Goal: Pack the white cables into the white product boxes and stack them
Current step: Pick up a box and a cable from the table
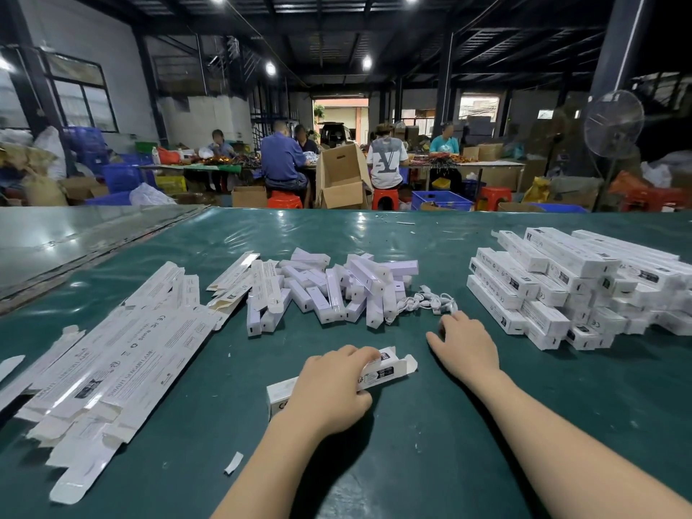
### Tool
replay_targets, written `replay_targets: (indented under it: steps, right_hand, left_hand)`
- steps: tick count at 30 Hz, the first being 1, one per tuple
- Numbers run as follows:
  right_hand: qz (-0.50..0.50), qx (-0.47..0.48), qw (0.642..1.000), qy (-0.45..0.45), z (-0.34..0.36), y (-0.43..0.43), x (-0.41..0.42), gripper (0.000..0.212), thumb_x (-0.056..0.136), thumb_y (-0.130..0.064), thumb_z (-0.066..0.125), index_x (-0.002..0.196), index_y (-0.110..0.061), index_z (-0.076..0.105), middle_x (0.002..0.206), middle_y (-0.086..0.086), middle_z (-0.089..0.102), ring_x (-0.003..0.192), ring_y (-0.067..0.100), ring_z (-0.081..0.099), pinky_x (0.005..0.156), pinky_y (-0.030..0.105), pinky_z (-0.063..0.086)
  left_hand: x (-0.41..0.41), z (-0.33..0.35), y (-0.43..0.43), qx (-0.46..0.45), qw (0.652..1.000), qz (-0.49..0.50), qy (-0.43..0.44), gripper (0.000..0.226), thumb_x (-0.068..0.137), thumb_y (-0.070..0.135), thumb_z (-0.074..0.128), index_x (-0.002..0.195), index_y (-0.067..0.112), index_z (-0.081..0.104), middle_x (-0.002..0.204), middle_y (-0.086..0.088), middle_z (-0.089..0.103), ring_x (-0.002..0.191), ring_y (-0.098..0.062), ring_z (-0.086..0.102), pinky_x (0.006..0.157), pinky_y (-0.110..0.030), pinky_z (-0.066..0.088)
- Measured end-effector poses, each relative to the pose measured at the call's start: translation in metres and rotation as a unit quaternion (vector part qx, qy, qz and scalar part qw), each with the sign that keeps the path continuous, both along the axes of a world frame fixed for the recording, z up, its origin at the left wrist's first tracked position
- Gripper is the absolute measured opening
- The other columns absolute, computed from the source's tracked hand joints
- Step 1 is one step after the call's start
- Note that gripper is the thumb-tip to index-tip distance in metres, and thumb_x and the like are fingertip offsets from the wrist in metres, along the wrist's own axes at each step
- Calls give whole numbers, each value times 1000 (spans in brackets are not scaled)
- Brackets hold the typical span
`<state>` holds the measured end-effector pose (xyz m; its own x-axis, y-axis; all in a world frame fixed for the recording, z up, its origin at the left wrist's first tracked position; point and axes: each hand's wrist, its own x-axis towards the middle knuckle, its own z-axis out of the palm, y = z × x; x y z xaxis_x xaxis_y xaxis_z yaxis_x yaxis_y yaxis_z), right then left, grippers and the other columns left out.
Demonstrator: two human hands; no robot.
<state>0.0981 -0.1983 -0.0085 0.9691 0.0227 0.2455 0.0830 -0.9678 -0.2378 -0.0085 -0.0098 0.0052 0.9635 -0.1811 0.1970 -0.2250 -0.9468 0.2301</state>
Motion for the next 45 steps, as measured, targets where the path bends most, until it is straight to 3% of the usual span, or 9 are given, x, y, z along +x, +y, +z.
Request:
replay_targets:
  steps: [3, 8, 12, 22, 26, 30, 32, 41, 45]
  right_hand:
    - [23, 25, 999, -41, -1, 0, -14, 18, 92, -15, 43, 107, -12, 53, 110, 6, 58, 100, 27, 51, 75, 33, 40]
    - [-11, 172, 984, -48, -9, 1, -32, 36, 90, -2, 46, 124, -9, 54, 120, 10, 46, 100, 29, 53, 80, 30, 37]
    - [-15, 128, 991, -30, -9, 4, -40, 31, 86, -8, 44, 104, -17, 68, 106, 6, 64, 103, 26, 50, 75, 30, 38]
    - [111, 185, 977, 3, -1, 5, -46, 9, 84, -16, 59, 77, -19, 64, 79, -6, 64, 77, 13, 56, 62, 19, 37]
    - [109, 391, 914, -3, 1, 5, -48, 23, 79, -4, 63, 67, -21, 54, 67, -6, 62, 59, 7, 54, 54, 12, 38]
    - [158, 646, 739, 110, 6, 1, -50, 27, 83, 11, 56, 92, -13, 52, 60, 3, 56, 37, 8, 38, 35, 17, 31]
    - [177, 680, 693, 160, 9, -1, -51, 27, 84, 13, 54, 97, -10, 56, 56, 0, 56, 35, 5, 38, 33, 15, 31]
    - [206, 699, 632, 265, 14, -1, -54, 30, 83, 20, 44, 78, 3, 68, 71, 15, 68, 61, 19, 67, 57, 24, 56]
    - [242, 655, 668, 256, 13, 0, -57, 18, 84, 9, 52, 80, 0, 68, 70, 9, 68, 63, 16, 66, 62, 22, 54]
  left_hand:
    - [0, 1, -1, -12, 1000, 6, -14, 46, 84, 25, 47, 129, 35, 38, 124, 9, 50, 111, -18, 48, 84, -29, 33]
    - [-1, 4, -1, -56, 998, -4, -8, 28, 84, 27, 53, 110, 32, 44, 108, 8, 56, 97, -16, 50, 69, -26, 30]
    - [-4, 3, -4, -63, 998, -15, -7, 22, 85, 31, 54, 103, 28, 42, 106, 7, 57, 94, -16, 49, 70, -27, 34]
    - [-2, -5, -12, -22, 999, -45, -22, 46, 89, 34, 48, 131, 46, 36, 115, 9, 48, 108, -13, 47, 79, -26, 36]
    - [-2, -5, -18, -27, 996, -78, -38, 48, 89, 24, 47, 133, 41, 38, 130, 16, 44, 116, -11, 42, 91, -27, 38]
    - [-5, -7, -29, -2, 994, -90, -60, 50, 93, 32, 43, 141, 36, 28, 129, 12, 46, 114, -16, 43, 90, -30, 37]
    - [-5, -9, -32, 18, 995, -80, -63, 51, 93, 37, 41, 142, 33, 25, 121, 7, 48, 110, -19, 44, 85, -31, 36]
    - [-4, -11, -28, 22, 997, -43, -53, 43, 92, 40, 42, 134, 38, 34, 115, 6, 49, 110, -17, 45, 84, -30, 35]
    - [-1, -10, -20, 11, 998, -30, -50, 42, 92, 37, 42, 134, 44, 33, 112, 7, 50, 109, -16, 45, 82, -28, 34]
